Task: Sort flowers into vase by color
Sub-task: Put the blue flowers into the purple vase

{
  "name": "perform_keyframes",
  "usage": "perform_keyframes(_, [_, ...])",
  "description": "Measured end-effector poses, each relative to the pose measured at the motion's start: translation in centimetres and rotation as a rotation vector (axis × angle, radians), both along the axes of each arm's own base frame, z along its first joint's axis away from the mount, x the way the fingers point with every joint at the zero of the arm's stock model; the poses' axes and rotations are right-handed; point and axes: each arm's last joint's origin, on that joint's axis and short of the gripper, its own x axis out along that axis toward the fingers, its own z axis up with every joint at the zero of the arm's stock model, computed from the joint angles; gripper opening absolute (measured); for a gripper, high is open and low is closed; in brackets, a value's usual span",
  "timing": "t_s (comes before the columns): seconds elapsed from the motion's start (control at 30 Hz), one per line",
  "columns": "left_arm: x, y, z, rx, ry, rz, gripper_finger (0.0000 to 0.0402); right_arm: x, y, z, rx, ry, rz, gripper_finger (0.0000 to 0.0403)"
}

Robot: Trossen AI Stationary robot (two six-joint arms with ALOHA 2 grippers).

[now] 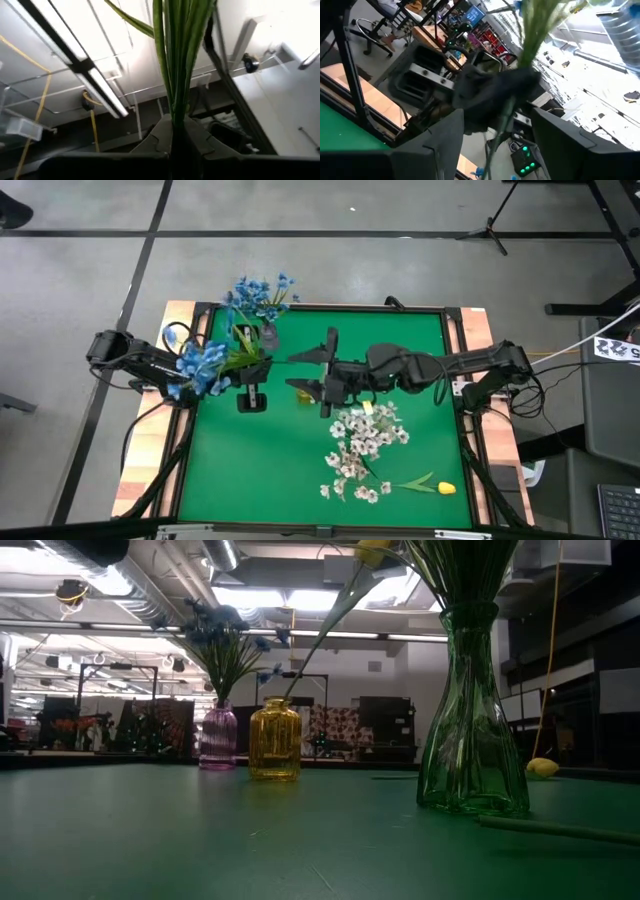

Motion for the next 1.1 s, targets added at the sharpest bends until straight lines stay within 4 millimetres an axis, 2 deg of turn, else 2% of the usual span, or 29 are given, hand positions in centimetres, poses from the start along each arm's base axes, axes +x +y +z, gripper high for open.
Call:
perform_keyframes(0.2, [0.0,-0.1,0.0,0.015,-0.001,-0.039,0.0006,0.1,-0.9,0.2,0.047,-0.019,-0.006,0.0232])
perform_keyframes(0.37, [0.0,-0.1,0.0,0.016,0.003,-0.04,0.0012,0.9,-1.5,-0.6,0.095,0.001,0.021,0.0232])
perform_keyframes(0.8, [0.4,-0.3,-0.4,0.031,0.056,-0.091,0.0013,1.8,-1.9,-1.5,0.123,0.019,0.024,0.0229])
perform_keyframes(0.9, [0.4,-0.3,-0.4,0.031,0.058,-0.094,0.0006,1.8,-1.9,-1.5,0.123,0.02,0.024,0.0211])
perform_keyframes(1.1, [0.5,-0.3,-0.5,0.03,0.069,-0.115,0.0015,1.8,-1.9,-1.6,0.119,0.026,0.024,0.0147])
